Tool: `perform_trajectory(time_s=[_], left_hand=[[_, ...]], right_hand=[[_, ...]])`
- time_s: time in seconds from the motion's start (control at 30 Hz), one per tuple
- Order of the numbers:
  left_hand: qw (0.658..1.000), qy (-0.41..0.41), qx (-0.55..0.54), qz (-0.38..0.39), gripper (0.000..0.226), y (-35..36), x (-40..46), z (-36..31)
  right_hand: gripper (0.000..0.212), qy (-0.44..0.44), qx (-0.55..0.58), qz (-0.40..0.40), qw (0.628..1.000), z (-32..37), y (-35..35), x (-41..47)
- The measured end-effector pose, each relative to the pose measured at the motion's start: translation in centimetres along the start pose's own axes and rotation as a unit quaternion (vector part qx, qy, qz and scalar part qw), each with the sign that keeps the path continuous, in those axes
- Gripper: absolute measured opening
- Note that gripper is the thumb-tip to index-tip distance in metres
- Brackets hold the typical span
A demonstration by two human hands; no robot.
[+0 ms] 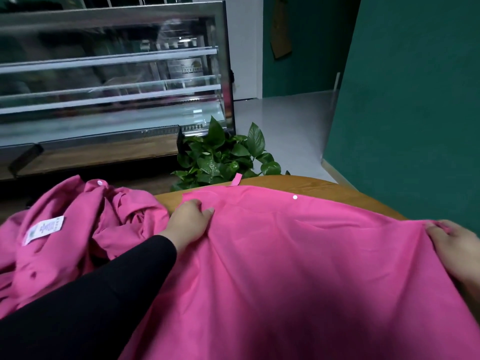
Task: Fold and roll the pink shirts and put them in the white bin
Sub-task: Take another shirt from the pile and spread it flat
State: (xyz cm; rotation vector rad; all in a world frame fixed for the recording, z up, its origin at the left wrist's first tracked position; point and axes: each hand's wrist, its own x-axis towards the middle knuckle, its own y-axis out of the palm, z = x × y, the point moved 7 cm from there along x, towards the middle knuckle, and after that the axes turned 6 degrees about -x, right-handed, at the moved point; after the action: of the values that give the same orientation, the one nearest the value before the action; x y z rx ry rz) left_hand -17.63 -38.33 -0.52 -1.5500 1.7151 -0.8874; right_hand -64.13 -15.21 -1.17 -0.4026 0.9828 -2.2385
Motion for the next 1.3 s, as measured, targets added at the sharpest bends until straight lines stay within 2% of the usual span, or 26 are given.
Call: perform_trajectory(time_s=[0.1, 0.17, 0.23, 0.33, 0.43, 0.47, 0.53, 0.57, 0.63, 0.7, 0.77, 0.83, 0.9, 0.93, 0.97, 1.07, 1.1, 1.2, 1.3], left_hand=[[1.0, 0.013, 0.015, 0.024, 0.066, 1.2, 1.3, 0.1], [0.995, 0.038, 0.075, 0.055, 0.073, 2.8, 1.2, 0.5], [0.99, 0.059, 0.121, 0.043, 0.07, 3.8, 1.0, 1.0], [0.988, 0.08, 0.131, 0.012, 0.068, 4.1, 1.1, 0.8], [0.988, 0.062, 0.139, 0.014, 0.064, 3.6, 1.5, -0.2], [0.987, 0.079, 0.137, -0.022, 0.059, 2.9, 1.3, -1.4], [0.97, 0.206, 0.1, -0.08, 0.048, 2.8, -0.4, -6.3], [0.955, 0.284, 0.067, -0.06, 0.047, 3.7, -1.5, -9.0], [0.927, 0.366, 0.045, 0.069, 0.058, 7.3, -3.3, -13.2], [0.91, 0.362, 0.105, 0.172, 0.07, 10.5, -3.8, -15.0], [0.905, 0.341, 0.143, 0.211, 0.071, 11.4, -3.3, -15.9], [0.898, 0.326, 0.157, 0.251, 0.062, 11.3, -2.7, -16.1], [0.887, 0.315, 0.151, 0.301, 0.043, 10.9, -2.2, -15.9], [0.887, 0.319, 0.141, 0.302, 0.034, 10.4, -1.9, -15.9], [0.893, 0.325, 0.129, 0.282, 0.03, 9.7, -1.2, -16.2], [0.917, 0.349, 0.092, 0.168, 0.036, 7.2, 1.4, -18.1], [0.917, 0.354, 0.095, 0.157, 0.035, 6.9, 2.0, -18.8], [0.899, 0.36, 0.212, 0.133, 0.029, 8.7, 2.6, -19.7], [0.898, 0.351, 0.262, 0.042, 0.025, 10.4, 2.8, -18.3]], right_hand=[[0.035, 0.002, -0.016, -0.029, 0.999, -0.4, -0.2, 0.6], [0.033, 0.003, -0.024, -0.039, 0.999, -0.7, -0.6, 0.8], [0.031, -0.002, -0.024, -0.036, 0.999, -0.5, -0.7, 0.9], [0.029, -0.018, -0.039, -0.02, 0.999, 0.2, -0.5, 0.9], [0.025, -0.029, -0.028, -0.016, 0.999, 0.5, -0.3, 0.5], [0.023, -0.03, -0.02, -0.017, 0.999, 0.6, -0.1, 0.4], [0.02, -0.036, -0.001, -0.022, 0.999, 0.7, 0.0, 0.0], [0.02, -0.041, 0.011, -0.025, 0.999, 0.7, 0.0, -0.1], [0.023, -0.046, 0.033, -0.03, 0.998, 0.4, -0.3, -0.2], [0.025, -0.048, 0.052, -0.034, 0.997, 0.1, -0.5, -0.3], [0.026, -0.051, 0.058, -0.036, 0.996, -0.2, -0.8, -0.2], [0.028, -0.054, 0.054, -0.039, 0.996, -0.5, -1.1, 0.0], [0.029, -0.048, 0.05, -0.037, 0.997, -0.8, -1.1, 0.3], [0.029, -0.044, 0.048, -0.034, 0.997, -0.9, -1.1, 0.5], [0.029, -0.041, 0.048, -0.034, 0.997, -1.0, -1.1, 0.7], [0.021, -0.049, 0.046, -0.043, 0.997, -1.1, -1.0, 1.0], [0.016, -0.051, 0.043, -0.044, 0.997, -1.2, -0.8, 0.9], [0.007, -0.063, 0.022, -0.048, 0.997, -1.1, -0.4, 0.3], [0.011, -0.075, 0.003, -0.06, 0.995, -1.0, -0.3, -0.1]])
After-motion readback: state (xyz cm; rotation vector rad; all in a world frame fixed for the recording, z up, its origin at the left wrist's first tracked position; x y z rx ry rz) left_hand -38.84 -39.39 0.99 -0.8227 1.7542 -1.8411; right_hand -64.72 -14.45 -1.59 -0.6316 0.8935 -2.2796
